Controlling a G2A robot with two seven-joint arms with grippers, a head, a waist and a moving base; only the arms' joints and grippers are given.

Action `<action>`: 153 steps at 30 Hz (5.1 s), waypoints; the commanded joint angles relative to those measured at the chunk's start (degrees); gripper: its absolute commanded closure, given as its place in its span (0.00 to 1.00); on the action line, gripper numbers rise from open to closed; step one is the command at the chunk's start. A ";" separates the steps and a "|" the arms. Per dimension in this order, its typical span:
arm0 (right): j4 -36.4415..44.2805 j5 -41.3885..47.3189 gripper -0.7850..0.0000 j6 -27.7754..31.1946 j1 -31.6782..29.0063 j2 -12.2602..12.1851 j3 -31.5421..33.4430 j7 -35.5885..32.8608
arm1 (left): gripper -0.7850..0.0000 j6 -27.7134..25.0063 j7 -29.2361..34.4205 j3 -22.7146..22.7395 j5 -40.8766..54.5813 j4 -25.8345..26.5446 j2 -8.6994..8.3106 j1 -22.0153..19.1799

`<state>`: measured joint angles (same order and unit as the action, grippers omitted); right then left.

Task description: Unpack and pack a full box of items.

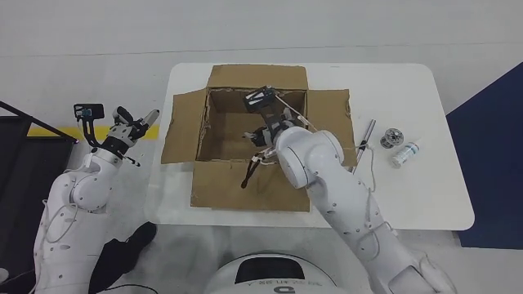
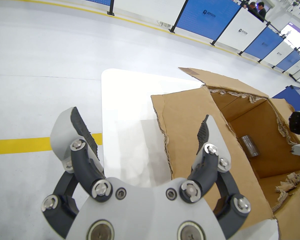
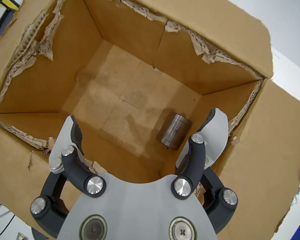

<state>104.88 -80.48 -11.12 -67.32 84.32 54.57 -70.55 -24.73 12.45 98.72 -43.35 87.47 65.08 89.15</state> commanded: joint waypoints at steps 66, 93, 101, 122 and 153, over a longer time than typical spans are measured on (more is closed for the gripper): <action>-23.37 7.14 0.38 -13.96 8.59 3.97 2.17 -3.85 | 0.00 0.00 0.00 0.00 0.00 0.00 0.00 0.00; -33.28 4.70 0.28 -19.51 12.23 7.12 -2.89 -3.10 | 0.00 0.00 0.00 0.00 0.00 0.00 0.00 0.00; -35.77 4.96 0.47 -19.64 12.98 8.02 -3.75 -2.07 | 0.00 0.00 0.00 0.00 0.00 0.00 0.00 0.00; -13.77 9.19 1.00 -5.97 1.51 5.56 6.19 -0.24 | 0.00 0.00 0.00 0.00 0.00 0.00 0.00 0.00; -11.90 1.31 0.00 -9.24 -0.22 5.20 4.21 -0.20 | 0.00 0.00 0.00 0.00 0.00 0.00 0.00 0.00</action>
<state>93.71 -79.58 -19.78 -68.06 89.40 59.03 -70.19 -24.73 12.45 98.72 -43.35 87.47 65.08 89.15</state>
